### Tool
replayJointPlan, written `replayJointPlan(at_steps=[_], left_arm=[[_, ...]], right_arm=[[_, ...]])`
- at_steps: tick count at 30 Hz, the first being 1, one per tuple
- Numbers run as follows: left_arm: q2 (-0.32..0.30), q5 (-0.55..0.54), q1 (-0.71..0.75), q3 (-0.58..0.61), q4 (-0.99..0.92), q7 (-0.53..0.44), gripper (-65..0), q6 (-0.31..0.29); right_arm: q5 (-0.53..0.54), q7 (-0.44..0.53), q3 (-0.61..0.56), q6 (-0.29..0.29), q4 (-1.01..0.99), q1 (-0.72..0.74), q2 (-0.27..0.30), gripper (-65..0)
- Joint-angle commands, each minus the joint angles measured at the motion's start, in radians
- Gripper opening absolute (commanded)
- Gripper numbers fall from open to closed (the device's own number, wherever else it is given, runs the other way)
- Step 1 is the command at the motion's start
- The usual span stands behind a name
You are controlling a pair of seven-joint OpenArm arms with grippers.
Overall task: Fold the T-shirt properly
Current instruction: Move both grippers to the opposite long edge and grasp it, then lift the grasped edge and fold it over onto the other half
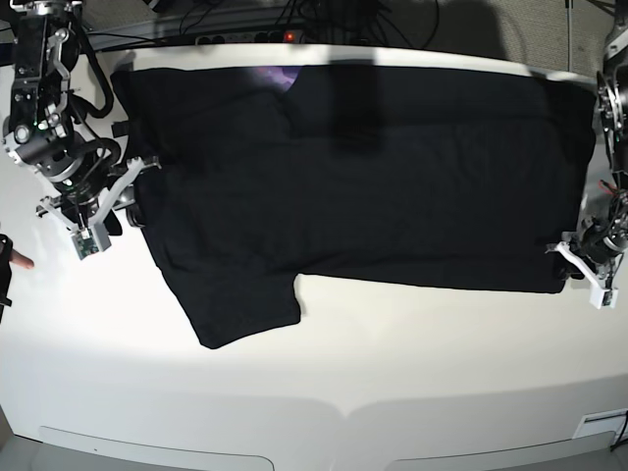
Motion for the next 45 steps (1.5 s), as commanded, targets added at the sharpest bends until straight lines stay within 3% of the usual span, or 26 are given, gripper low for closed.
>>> replayJointPlan(at_steps=[1,6,9,16,22,31,39,45], left_arm=[[-0.007,0.008,-0.014,0.0,0.009,0.017,-44.4,0.003],[0.03,0.008,-0.006,0.0,0.009,0.076,-44.4,-0.043],[0.046,0.008,0.003,0.0,0.009,0.077,-45.5,-0.042],[0.037,-0.024,0.002,0.0,0.009,0.091,-65.0,-0.042],[0.038,-0.048,-0.001,0.0,0.009,0.09,-65.0,-0.042],[0.038,-0.246,-0.001,0.0,0.01,0.089,-65.0,-0.042],[0.038,-0.244,0.005,0.0,0.009,0.091,-65.0,-0.042],[0.038,-0.244,0.005,0.0,0.009,0.091,-65.0,-0.042]], right_arm=[[0.009,0.023,0.007,-0.001,0.013,0.011,0.014,-42.5],[0.009,0.025,0.007,-0.001,0.013,0.011,0.014,-42.5],[0.009,0.044,0.007,-0.001,0.013,0.011,0.014,-42.5],[0.011,0.167,0.007,0.0,0.013,0.02,0.014,-42.5],[0.084,0.063,-0.003,0.0,-0.033,0.132,0.015,-42.5],[0.079,0.057,-0.214,0.0,-0.481,0.444,0.016,-42.5],[0.08,0.026,-0.375,0.0,-0.804,0.774,0.01,-42.5],[0.079,-0.034,-0.42,0.003,-1.097,0.964,-0.042,-42.5]])
